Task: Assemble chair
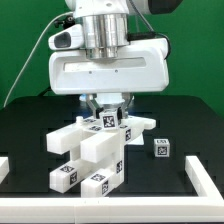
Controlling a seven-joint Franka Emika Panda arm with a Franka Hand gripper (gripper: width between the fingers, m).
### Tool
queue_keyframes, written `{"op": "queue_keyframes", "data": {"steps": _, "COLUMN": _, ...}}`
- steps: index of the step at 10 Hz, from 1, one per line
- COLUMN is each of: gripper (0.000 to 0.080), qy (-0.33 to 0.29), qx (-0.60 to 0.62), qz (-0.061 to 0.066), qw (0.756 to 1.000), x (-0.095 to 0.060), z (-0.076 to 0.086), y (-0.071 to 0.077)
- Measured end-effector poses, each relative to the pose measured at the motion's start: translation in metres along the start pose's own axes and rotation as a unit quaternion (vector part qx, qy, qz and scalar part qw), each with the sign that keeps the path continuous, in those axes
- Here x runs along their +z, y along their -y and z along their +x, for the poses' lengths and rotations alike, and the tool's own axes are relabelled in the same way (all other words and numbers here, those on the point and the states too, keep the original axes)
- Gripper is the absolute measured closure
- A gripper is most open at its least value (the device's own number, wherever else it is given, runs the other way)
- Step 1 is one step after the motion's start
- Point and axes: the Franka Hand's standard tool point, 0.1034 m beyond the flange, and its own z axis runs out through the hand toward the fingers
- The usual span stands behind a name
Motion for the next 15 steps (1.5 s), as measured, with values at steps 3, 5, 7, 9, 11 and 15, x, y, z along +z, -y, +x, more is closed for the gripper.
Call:
{"op": "queue_keyframes", "data": {"steps": 3, "gripper": 0.0517, "qy": 0.0, "qx": 0.096, "qz": 0.0, "qw": 0.995, "x": 0.0001, "z": -0.0003, "y": 0.0005}}
{"op": "queue_keyframes", "data": {"steps": 5, "gripper": 0.0517, "qy": 0.002, "qx": 0.177, "qz": 0.004, "qw": 0.984, "x": 0.0002, "z": -0.0005, "y": 0.001}}
{"op": "queue_keyframes", "data": {"steps": 7, "gripper": 0.0516, "qy": 0.008, "qx": 0.313, "qz": 0.011, "qw": 0.95, "x": 0.0002, "z": -0.0011, "y": 0.0016}}
{"op": "queue_keyframes", "data": {"steps": 9, "gripper": 0.0515, "qy": 0.015, "qx": 0.429, "qz": 0.021, "qw": 0.903, "x": 0.0007, "z": -0.0022, "y": 0.0042}}
{"op": "queue_keyframes", "data": {"steps": 11, "gripper": 0.0515, "qy": 0.017, "qx": 0.436, "qz": 0.025, "qw": 0.899, "x": 0.0008, "z": -0.0022, "y": 0.0043}}
{"op": "queue_keyframes", "data": {"steps": 15, "gripper": 0.0229, "qy": 0.011, "qx": 0.311, "qz": 0.016, "qw": 0.95, "x": 0.0006, "z": -0.0033, "y": 0.0075}}
